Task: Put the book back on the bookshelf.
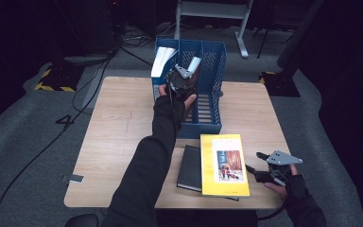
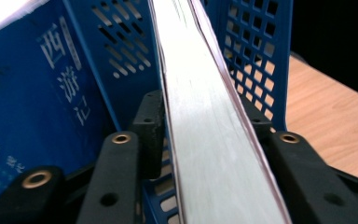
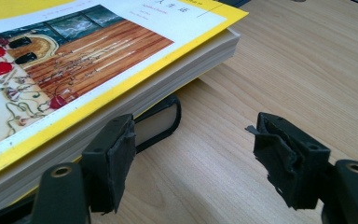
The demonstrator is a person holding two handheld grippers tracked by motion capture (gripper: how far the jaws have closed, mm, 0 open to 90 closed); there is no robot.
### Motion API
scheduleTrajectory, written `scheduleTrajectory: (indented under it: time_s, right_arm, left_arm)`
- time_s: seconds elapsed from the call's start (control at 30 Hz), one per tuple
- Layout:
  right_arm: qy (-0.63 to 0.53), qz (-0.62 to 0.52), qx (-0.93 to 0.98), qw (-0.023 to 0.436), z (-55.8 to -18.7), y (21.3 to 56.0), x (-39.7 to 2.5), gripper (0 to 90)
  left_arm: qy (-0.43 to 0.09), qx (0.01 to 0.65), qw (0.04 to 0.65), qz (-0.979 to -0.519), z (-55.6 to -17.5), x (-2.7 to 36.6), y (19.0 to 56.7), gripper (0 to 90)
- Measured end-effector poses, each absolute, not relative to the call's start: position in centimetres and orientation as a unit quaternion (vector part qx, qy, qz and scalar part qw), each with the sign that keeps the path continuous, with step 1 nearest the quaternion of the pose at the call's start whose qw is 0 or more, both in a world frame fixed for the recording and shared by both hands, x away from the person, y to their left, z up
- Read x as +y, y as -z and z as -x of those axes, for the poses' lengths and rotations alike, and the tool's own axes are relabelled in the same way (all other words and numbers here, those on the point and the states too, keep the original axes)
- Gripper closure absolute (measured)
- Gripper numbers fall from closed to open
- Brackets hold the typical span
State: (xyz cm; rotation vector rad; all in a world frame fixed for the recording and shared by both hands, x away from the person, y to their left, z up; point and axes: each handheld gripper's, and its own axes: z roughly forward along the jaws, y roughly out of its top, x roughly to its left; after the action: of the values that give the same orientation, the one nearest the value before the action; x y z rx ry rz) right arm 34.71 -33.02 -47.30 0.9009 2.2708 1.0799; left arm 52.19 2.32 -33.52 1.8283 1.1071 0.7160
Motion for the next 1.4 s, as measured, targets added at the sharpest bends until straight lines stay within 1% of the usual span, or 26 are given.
scheduleTrajectory:
  time_s: [0.1, 0.2, 0.23, 0.3, 0.33, 0.37, 0.53, 0.63, 0.8, 0.9, 0.97, 1.03, 1.23, 1.4]
  right_arm:
    - [-0.393, -0.328, 0.827, 0.233, -34.7, 47.3, -33.0, 29.7]
    - [-0.393, -0.328, 0.827, 0.231, -34.7, 47.3, -33.0, 30.0]
    - [-0.393, -0.329, 0.827, 0.231, -34.7, 47.3, -33.0, 30.1]
    - [-0.394, -0.328, 0.827, 0.232, -34.7, 47.3, -33.0, 30.3]
    - [-0.394, -0.328, 0.827, 0.232, -34.7, 47.3, -33.0, 30.3]
    - [-0.395, -0.327, 0.826, 0.233, -34.7, 47.3, -33.0, 30.4]
    - [-0.394, -0.326, 0.827, 0.232, -34.7, 47.3, -33.0, 30.8]
    - [-0.394, -0.326, 0.827, 0.233, -34.6, 47.3, -32.9, 30.8]
    - [-0.394, -0.327, 0.827, 0.233, -34.6, 47.3, -33.0, 30.8]
    - [-0.394, -0.327, 0.827, 0.233, -34.6, 47.3, -33.1, 30.8]
    - [-0.395, -0.328, 0.826, 0.232, -34.6, 47.2, -33.1, 30.8]
    - [-0.395, -0.328, 0.826, 0.233, -34.6, 47.2, -33.1, 30.8]
    - [-0.396, -0.327, 0.826, 0.232, -34.5, 47.2, -33.2, 30.8]
    - [-0.398, -0.326, 0.826, 0.228, -34.5, 47.3, -33.2, 30.8]
  left_arm:
    - [-0.284, 0.443, 0.435, -0.731, -52.3, 2.3, 33.4, 58.6]
    - [-0.284, 0.435, 0.430, -0.738, -52.4, 2.3, 33.0, 59.2]
    - [-0.285, 0.435, 0.426, -0.740, -52.5, 2.3, 32.9, 59.9]
    - [-0.289, 0.436, 0.417, -0.743, -52.5, 2.2, 32.7, 64.8]
    - [-0.298, 0.438, 0.405, -0.745, -52.5, 2.0, 32.6, 64.8]
    - [-0.296, 0.437, 0.400, -0.749, -52.6, 2.0, 32.4, 68.8]
    - [-0.295, 0.441, 0.396, -0.749, -52.9, 2.0, 32.3, 72.3]
    - [-0.293, 0.446, 0.398, -0.746, -53.2, 2.1, 32.2, 72.8]
    - [-0.291, 0.457, 0.412, -0.733, -54.1, 2.4, 32.2, 73.3]
    - [-0.298, 0.459, 0.408, -0.731, -54.4, 2.2, 32.1, 73.3]
    - [-0.311, 0.472, 0.404, -0.719, -54.6, 1.9, 31.8, 73.4]
    - [-0.317, 0.474, 0.401, -0.717, -54.6, 1.8, 31.7, 73.4]
    - [-0.334, 0.521, 0.397, -0.677, -55.0, 2.1, 31.1, 73.3]
    - [-0.342, 0.529, 0.398, -0.667, -55.3, 2.7, 31.1, 73.1]
